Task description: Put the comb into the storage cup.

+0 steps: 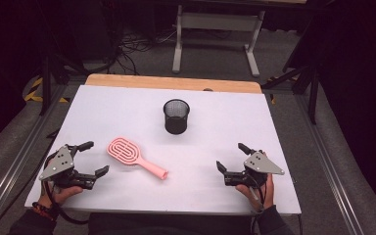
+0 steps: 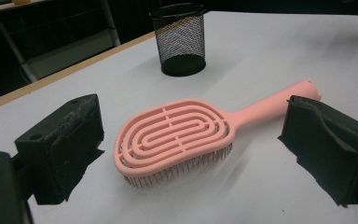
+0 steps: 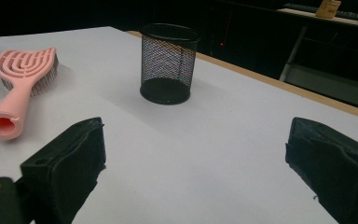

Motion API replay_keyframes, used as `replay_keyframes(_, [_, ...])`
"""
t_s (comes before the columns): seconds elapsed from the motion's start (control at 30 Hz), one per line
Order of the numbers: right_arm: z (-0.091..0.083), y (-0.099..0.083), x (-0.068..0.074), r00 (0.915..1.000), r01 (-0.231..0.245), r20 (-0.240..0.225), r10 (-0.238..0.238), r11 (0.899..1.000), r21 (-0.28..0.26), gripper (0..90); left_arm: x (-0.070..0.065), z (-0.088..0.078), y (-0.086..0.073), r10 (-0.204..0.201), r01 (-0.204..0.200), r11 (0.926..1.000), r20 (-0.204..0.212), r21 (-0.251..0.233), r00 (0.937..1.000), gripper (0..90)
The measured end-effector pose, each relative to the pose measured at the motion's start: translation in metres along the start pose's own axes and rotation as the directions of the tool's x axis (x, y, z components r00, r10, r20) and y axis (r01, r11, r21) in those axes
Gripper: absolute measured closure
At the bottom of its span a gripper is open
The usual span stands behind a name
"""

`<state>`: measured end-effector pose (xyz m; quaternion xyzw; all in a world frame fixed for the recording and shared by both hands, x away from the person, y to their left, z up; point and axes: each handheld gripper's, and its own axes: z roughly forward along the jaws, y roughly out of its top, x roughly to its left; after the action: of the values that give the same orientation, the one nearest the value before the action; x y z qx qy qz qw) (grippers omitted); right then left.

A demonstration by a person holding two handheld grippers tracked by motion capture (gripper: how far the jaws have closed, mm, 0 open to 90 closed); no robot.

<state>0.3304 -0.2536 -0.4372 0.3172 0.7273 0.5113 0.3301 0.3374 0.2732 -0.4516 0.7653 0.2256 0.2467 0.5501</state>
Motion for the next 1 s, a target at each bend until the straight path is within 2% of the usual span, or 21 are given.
replay_keyframes(0.13, [-0.001,0.000,-0.001,1.0000,-0.006,0.000,0.006,1.000,0.002,5.4,-0.001,0.001,-0.002,0.001,-0.001,0.9999,0.008,0.012,1.0000,6.3])
replay_keyframes(0.23, [0.000,0.002,-0.002,0.9996,-0.028,-0.004,0.028,1.000,0.002,5.3,0.001,0.005,-0.005,-0.001,0.001,0.9995,0.016,0.031,0.9999,6.3])
replay_keyframes(0.6, [0.007,0.002,0.002,0.9997,0.001,-0.023,-0.001,0.999,0.034,5.3,-0.001,0.006,-0.007,0.015,-0.017,0.9977,0.031,0.066,0.9994,7.0])
replay_keyframes(1.0, [0.009,0.001,0.001,0.9989,0.002,-0.047,0.000,0.999,0.051,5.3,0.002,0.014,-0.006,0.031,-0.036,0.9943,0.057,0.100,0.9979,8.9])
